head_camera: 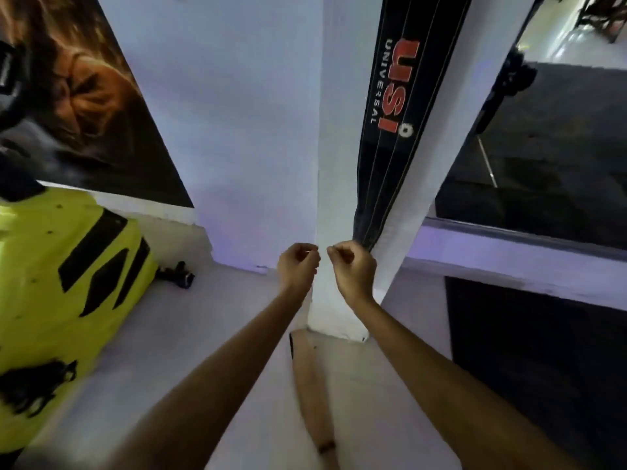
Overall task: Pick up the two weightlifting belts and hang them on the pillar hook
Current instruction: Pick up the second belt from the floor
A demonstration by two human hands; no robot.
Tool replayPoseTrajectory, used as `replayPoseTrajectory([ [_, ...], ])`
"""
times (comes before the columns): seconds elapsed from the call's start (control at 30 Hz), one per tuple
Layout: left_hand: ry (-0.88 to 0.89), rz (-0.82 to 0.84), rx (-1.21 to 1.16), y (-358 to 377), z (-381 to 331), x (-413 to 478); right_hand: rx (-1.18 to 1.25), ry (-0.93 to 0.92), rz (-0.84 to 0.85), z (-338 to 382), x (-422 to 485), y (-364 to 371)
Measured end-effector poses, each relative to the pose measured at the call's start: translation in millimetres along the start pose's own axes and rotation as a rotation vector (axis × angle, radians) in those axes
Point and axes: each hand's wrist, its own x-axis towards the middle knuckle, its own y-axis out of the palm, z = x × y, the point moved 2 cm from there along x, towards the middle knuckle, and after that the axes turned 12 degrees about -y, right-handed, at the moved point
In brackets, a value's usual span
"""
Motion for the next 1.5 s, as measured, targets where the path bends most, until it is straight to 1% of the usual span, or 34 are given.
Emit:
replayPoseTrajectory([
  [0.13, -0.153, 0.014, 0.066, 0, 100, 45, -0.052, 0.209, 0.122, -88, -39, 42],
  [0.23, -0.260, -0.001, 0.144, 6, 199, 86, -0.058, 0.349, 0.189, -165, -78, 72],
  [0.43, -0.487, -0.023, 0.283, 24, 414, 150, -0.064, 0.672, 0.332, -361, -183, 132],
  [0.53, -0.579, -0.002, 0.374, 36, 524, 169, -0.173, 0.797, 0.413, -462, -250, 154],
  [0.67, -0.675, 0.005, 0.444, 50, 649, 187, -0.283, 0.864, 0.490, -570, -329, 175],
  [0.73, -0.721, -0.006, 0.443, 57, 696, 196, -0.318, 0.879, 0.532, -616, -359, 184],
  [0.8, -0.749, -0.015, 0.468, 65, 734, 205, -0.366, 0.852, 0.569, -657, -383, 194],
  [0.83, -0.760, -0.023, 0.489, 68, 750, 208, -0.402, 0.857, 0.600, -675, -394, 197],
  [0.9, -0.769, -0.042, 0.527, 74, 777, 212, -0.515, 0.929, 0.677, -703, -415, 200],
  [0.93, -0.750, -0.038, 0.554, 77, 787, 210, -0.575, 0.949, 0.705, -714, -424, 200],
  [1.0, -0.671, 0.035, 0.635, 82, 798, 201, -0.613, 0.948, 0.726, -724, -440, 193],
  [1.1, -0.578, 0.196, 0.688, 92, 797, 174, -0.477, 0.945, 0.541, -715, -464, 176],
  [1.17, -0.573, 0.249, 0.667, 99, 788, 157, -0.459, 0.900, 0.477, -701, -472, 165],
  [1.27, -0.531, 0.297, 0.673, 107, 770, 145, -0.428, 0.920, 0.417, -682, -468, 150],
  [1.33, -0.428, 0.364, 0.723, 111, 756, 142, -0.408, 0.929, 0.342, -674, -466, 138],
  [1.37, -0.354, 0.425, 0.777, 113, 749, 139, -0.411, 0.942, 0.321, -669, -465, 132],
  [1.5, -0.087, 0.740, 1.097, 120, 732, 115, -0.443, 1.005, 0.255, -650, -473, 108],
])
